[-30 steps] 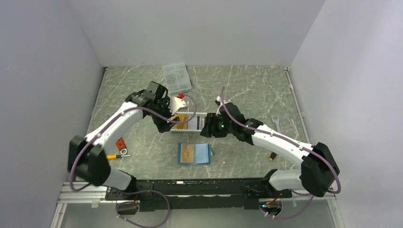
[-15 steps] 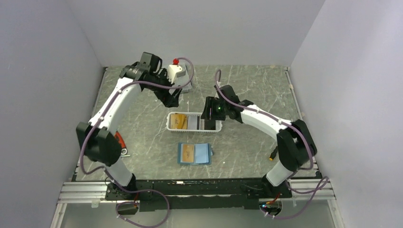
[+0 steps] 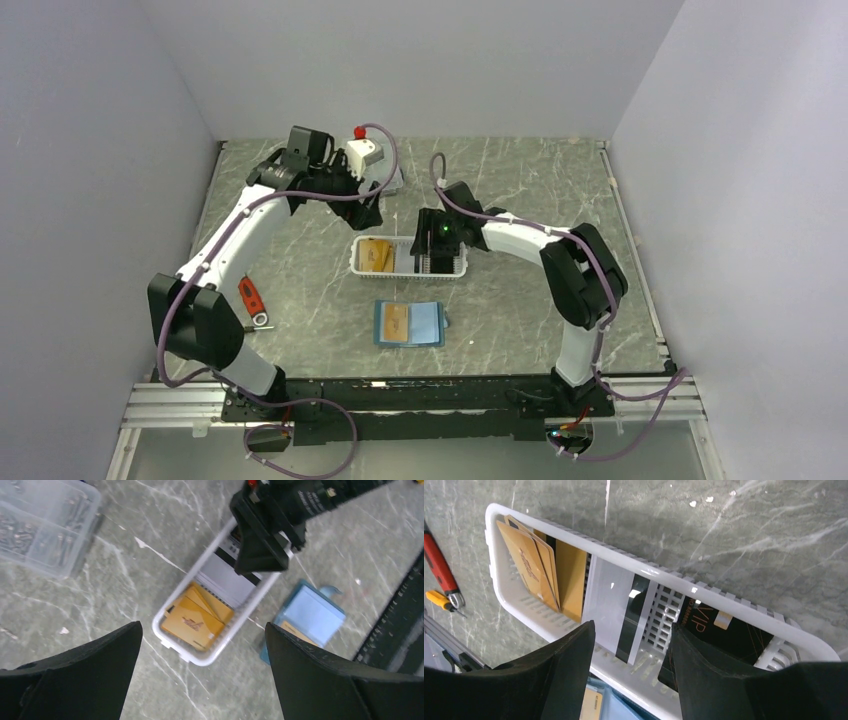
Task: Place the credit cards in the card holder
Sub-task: Pick up the credit card from the storage box, then place the credit card in the storage box.
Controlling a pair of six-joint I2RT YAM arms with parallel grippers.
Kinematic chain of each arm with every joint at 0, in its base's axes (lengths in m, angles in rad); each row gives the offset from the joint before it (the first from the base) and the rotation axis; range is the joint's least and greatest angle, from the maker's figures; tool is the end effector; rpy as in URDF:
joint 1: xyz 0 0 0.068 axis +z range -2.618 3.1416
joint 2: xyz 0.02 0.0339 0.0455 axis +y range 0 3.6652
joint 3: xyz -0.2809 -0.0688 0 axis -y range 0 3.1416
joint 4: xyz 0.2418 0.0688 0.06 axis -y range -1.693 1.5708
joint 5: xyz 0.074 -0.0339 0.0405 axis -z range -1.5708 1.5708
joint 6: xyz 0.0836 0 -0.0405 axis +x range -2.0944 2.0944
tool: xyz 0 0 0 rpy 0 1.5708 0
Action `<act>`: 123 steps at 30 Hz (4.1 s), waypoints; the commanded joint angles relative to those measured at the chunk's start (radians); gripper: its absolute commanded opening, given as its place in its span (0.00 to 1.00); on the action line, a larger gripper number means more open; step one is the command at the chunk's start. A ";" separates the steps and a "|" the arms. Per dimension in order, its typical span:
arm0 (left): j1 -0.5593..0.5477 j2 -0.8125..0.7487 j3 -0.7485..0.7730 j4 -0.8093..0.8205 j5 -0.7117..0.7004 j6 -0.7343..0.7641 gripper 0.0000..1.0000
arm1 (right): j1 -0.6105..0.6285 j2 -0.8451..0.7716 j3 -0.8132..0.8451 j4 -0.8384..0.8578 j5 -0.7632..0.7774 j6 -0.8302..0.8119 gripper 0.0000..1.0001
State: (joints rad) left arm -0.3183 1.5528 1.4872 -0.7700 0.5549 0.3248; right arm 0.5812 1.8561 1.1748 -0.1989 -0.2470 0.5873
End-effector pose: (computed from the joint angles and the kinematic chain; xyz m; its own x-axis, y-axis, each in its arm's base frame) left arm 0.3257 -0.1537 0.3308 -0.4756 0.4423 -0.7604 0.7950 0.5862 -0.1563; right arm 0.3427 0.2496 0.1578 -0.9035 0.0494 -0.4258 -0.1945 0.8380 0.5099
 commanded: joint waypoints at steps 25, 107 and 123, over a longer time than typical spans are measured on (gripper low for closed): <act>-0.104 0.075 -0.299 0.578 -0.228 0.002 0.99 | 0.100 0.123 0.052 0.013 0.220 0.075 0.58; 0.038 0.137 -0.317 0.508 0.416 -0.218 0.80 | -0.029 -0.391 -0.450 0.657 -0.210 0.121 0.00; 0.038 0.172 -0.305 0.535 0.625 -0.235 0.47 | -0.057 -0.353 -0.469 0.814 -0.318 0.203 0.00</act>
State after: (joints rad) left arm -0.2817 1.7348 1.1759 -0.2836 1.0492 0.0948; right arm 0.5285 1.5055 0.7143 0.5167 -0.5312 0.7719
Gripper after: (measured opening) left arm 0.527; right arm 0.009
